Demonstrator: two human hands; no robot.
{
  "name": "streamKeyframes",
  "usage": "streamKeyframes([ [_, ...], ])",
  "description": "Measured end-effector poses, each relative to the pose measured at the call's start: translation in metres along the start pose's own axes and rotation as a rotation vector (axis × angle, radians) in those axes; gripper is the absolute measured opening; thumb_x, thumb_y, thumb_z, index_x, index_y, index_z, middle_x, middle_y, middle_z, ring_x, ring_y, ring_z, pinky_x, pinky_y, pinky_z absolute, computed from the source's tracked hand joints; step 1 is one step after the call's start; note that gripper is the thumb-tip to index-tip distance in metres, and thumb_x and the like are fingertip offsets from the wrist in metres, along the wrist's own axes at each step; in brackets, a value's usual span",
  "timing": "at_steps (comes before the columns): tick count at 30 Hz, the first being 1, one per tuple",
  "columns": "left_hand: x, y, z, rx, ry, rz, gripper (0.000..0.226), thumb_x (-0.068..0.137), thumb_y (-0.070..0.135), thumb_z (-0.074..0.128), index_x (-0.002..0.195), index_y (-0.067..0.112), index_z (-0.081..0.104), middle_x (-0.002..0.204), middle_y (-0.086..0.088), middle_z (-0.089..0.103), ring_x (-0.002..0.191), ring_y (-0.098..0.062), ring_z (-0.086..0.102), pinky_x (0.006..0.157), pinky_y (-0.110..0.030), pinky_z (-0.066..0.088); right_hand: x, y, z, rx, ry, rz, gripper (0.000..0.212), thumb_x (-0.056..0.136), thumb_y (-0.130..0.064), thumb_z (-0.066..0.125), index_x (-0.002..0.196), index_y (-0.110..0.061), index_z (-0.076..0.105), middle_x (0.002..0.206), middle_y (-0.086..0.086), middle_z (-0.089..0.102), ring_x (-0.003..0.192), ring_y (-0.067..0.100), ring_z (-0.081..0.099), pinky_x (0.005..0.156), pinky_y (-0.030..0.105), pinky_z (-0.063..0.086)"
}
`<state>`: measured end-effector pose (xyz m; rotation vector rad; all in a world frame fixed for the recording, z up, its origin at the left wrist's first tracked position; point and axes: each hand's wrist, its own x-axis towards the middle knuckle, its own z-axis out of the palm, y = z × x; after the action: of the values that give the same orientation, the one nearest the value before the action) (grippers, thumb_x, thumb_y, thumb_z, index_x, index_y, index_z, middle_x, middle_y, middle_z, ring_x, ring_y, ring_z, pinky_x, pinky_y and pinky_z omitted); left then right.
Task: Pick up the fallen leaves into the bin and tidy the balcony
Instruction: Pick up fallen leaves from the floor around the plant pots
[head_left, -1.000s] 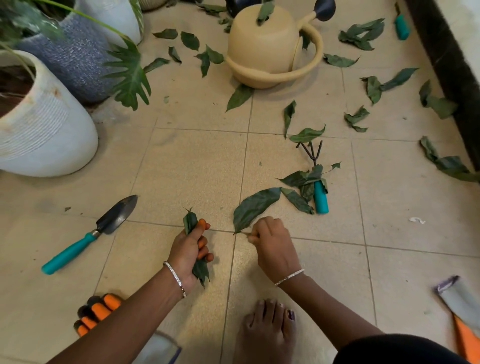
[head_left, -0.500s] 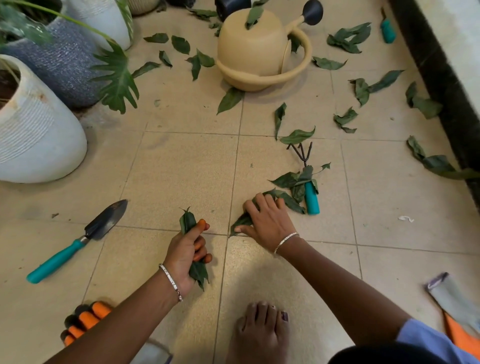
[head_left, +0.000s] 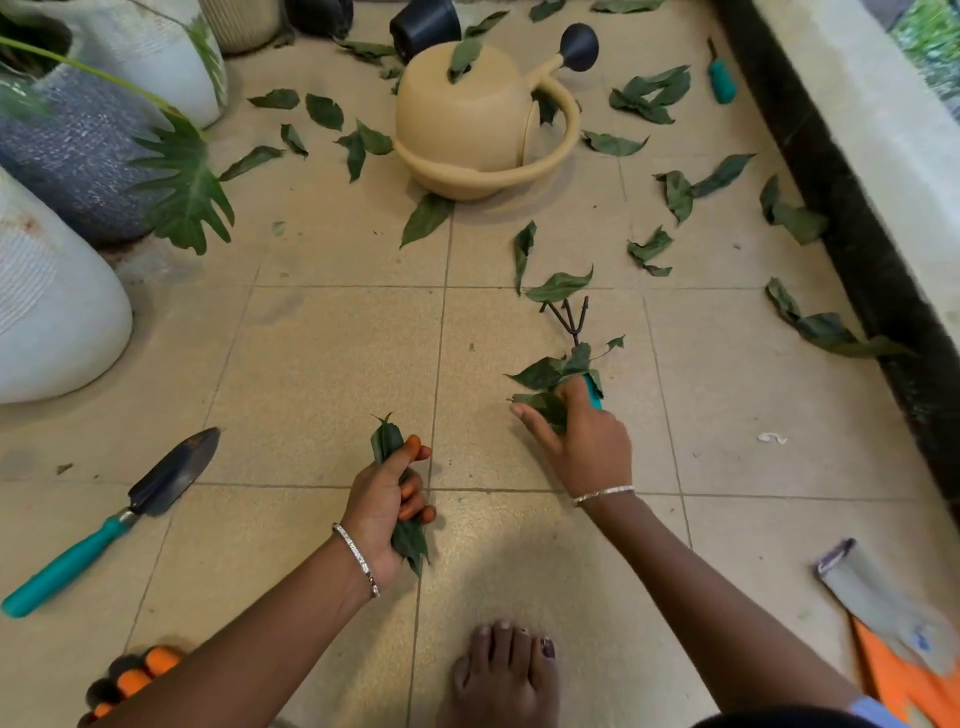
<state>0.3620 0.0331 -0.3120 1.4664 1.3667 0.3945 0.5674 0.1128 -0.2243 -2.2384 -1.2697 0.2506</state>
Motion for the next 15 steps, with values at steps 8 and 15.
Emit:
streamKeyframes([
  [8, 0.079, 0.136, -0.116, -0.715, -0.051, -0.418, 0.021, 0.092, 0.030, 0.063, 0.082, 0.011, 0.062, 0.049, 0.004, 0.032, 0.036, -0.008, 0.027, 0.042, -0.021, 0.034, 0.002, 0.004, 0.018, -0.262, -0.284, 0.020, 0.032, 0.099, -0.038, 0.050, 0.121, -0.018, 0.037, 0.094, 0.004, 0.063, 0.072, 0.021, 0.062, 0.066, 0.040, 0.059],
  [15, 0.091, 0.142, -0.099, -0.623, -0.008, -0.372, 0.014, 0.089, 0.019, 0.068, 0.083, 0.012, 0.057, 0.051, 0.002, 0.035, 0.038, -0.008, 0.029, 0.042, -0.023, 0.036, -0.040, 0.004, 0.021, -0.175, -0.392, -0.026, 0.031, 0.102, -0.027, 0.044, 0.129, -0.018, 0.036, 0.116, 0.006, 0.057, 0.078, 0.018, 0.061, 0.070, 0.036, 0.058],
])
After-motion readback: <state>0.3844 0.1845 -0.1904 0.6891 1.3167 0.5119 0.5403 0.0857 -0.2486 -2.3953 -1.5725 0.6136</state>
